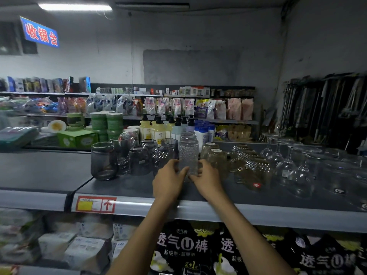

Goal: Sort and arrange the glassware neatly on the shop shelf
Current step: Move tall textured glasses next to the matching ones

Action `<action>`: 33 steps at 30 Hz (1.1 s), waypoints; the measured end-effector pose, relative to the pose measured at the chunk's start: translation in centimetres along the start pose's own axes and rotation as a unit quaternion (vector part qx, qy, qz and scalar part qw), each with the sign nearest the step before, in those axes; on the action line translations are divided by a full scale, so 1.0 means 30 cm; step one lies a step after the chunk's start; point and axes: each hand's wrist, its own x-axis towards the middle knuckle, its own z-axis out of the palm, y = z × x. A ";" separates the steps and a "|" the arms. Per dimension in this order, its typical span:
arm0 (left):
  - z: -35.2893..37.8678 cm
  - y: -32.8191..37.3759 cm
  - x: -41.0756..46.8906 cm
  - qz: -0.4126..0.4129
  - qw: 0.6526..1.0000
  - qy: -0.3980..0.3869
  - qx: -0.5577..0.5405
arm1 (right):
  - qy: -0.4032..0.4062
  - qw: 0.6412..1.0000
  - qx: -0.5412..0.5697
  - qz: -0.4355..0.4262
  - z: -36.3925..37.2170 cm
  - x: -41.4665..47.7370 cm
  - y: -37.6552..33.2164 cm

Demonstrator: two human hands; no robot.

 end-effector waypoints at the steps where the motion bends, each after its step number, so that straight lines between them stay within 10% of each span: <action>1: 0.003 -0.002 0.002 0.000 1.000 0.003 -0.001 | -0.002 1.000 0.003 -0.001 0.000 0.001 0.002; 33: 0.003 -0.002 0.004 0.013 0.998 0.010 -0.066 | -0.003 1.000 0.026 -0.011 -0.018 0.009 0.016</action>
